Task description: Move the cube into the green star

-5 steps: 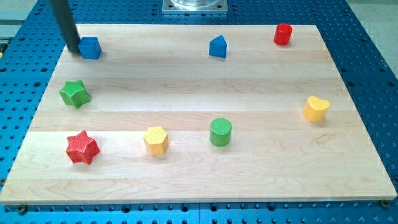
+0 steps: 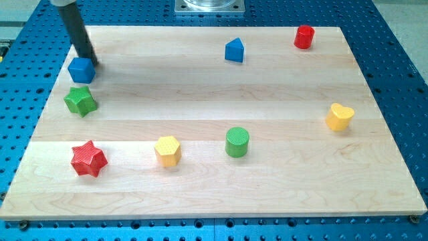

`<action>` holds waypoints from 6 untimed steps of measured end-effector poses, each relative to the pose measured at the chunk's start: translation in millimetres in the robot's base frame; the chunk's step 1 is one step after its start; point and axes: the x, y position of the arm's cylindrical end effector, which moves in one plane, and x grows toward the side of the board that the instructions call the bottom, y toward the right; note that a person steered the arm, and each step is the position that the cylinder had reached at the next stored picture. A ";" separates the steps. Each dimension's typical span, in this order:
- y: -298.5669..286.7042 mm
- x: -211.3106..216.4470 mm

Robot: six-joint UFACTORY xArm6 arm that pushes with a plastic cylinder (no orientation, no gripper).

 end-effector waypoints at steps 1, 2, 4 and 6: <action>-37.2 45.7; 10.0 86.7; 53.3 16.0; 50.9 68.0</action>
